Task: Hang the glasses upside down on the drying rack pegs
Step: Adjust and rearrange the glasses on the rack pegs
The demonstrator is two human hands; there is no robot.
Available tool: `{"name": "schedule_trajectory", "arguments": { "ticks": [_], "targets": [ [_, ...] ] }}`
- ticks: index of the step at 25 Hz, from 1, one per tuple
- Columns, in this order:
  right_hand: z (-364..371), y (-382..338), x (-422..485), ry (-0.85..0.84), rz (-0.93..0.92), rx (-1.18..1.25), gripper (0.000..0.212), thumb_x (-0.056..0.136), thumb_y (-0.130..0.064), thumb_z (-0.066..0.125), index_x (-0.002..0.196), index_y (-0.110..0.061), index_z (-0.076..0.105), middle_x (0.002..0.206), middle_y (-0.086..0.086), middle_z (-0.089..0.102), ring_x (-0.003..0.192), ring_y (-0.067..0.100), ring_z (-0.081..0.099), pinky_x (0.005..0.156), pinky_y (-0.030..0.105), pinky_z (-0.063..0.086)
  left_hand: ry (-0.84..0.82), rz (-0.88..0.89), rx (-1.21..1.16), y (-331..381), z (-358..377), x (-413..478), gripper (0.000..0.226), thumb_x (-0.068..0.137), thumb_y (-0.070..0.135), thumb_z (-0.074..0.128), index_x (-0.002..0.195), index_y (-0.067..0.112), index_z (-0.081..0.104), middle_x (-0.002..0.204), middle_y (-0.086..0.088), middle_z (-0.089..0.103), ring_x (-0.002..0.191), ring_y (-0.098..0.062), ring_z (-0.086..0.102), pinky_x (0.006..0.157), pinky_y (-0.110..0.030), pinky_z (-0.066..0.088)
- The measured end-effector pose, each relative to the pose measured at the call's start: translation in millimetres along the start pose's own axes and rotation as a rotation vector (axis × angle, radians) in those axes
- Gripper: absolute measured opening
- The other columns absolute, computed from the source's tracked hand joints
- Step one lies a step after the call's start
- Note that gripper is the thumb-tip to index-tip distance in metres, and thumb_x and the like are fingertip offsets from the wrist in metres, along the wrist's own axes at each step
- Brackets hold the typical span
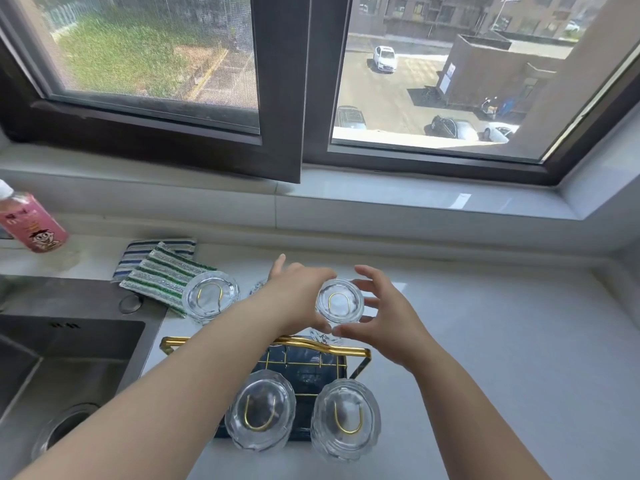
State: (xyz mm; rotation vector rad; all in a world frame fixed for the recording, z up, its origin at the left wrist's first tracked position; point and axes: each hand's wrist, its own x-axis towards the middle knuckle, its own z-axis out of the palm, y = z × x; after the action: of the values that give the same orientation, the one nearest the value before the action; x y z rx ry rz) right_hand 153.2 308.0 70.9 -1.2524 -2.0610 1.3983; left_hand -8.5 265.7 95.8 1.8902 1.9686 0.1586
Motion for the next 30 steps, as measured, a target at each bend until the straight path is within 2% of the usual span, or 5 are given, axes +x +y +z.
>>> {"name": "schedule_trajectory", "arguments": {
  "ticks": [13,17,21,25,30],
  "targets": [
    [-8,-10,-2,-0.037,0.007,-0.148,0.095,0.053,-0.027,0.087,0.131,-0.031,0.033,0.129,-0.01,0.046,0.115,0.009,0.045,0.095,0.03,0.04,-0.038,0.055,-0.063,-11,-6,-4,0.092,0.067,0.039,0.076,0.141,0.028,0.023,0.149,0.003,0.035,0.139,-0.019,0.023,0.115,-0.043,-0.005],
    [-7,-37,1,-0.003,-0.106,-0.172,0.087,0.053,-0.039,0.085,0.127,-0.036,0.038,0.129,-0.015,0.048,0.117,0.004,0.043,0.092,0.023,0.034,0.012,0.022,-0.04,-45,-30,-16,0.101,0.06,0.044,0.079,0.141,0.03,0.021,0.151,0.005,0.03,0.14,-0.015,0.021,0.115,-0.038,-0.005],
    [21,-65,16,-0.123,-0.217,-0.423,0.091,0.057,-0.043,0.082,0.133,-0.033,0.032,0.138,-0.009,0.045,0.126,0.012,0.039,0.101,0.028,0.03,-0.053,-0.062,0.084,-69,-35,-27,0.102,0.056,0.052,0.078,0.139,0.027,0.024,0.146,0.003,0.038,0.138,-0.018,0.025,0.114,-0.044,-0.008],
    [45,-70,35,-0.247,-0.221,-0.763,0.094,0.061,-0.046,0.078,0.137,-0.023,0.028,0.142,0.0,0.044,0.134,0.02,0.03,0.115,0.045,0.003,-0.081,-0.093,0.107,-72,-26,-29,0.089,0.061,0.052,0.075,0.134,0.027,0.032,0.134,0.005,0.049,0.133,-0.018,0.03,0.112,-0.049,-0.013],
    [51,-67,41,-0.233,-0.229,-0.77,0.082,0.06,-0.048,0.077,0.129,-0.022,0.042,0.129,-0.001,0.056,0.123,0.021,0.045,0.113,0.045,0.005,-0.039,-0.067,0.059,-79,-20,-30,0.076,0.06,0.054,0.074,0.125,0.029,0.044,0.126,0.005,0.055,0.128,-0.017,0.036,0.113,-0.048,-0.012]
  ]
}}
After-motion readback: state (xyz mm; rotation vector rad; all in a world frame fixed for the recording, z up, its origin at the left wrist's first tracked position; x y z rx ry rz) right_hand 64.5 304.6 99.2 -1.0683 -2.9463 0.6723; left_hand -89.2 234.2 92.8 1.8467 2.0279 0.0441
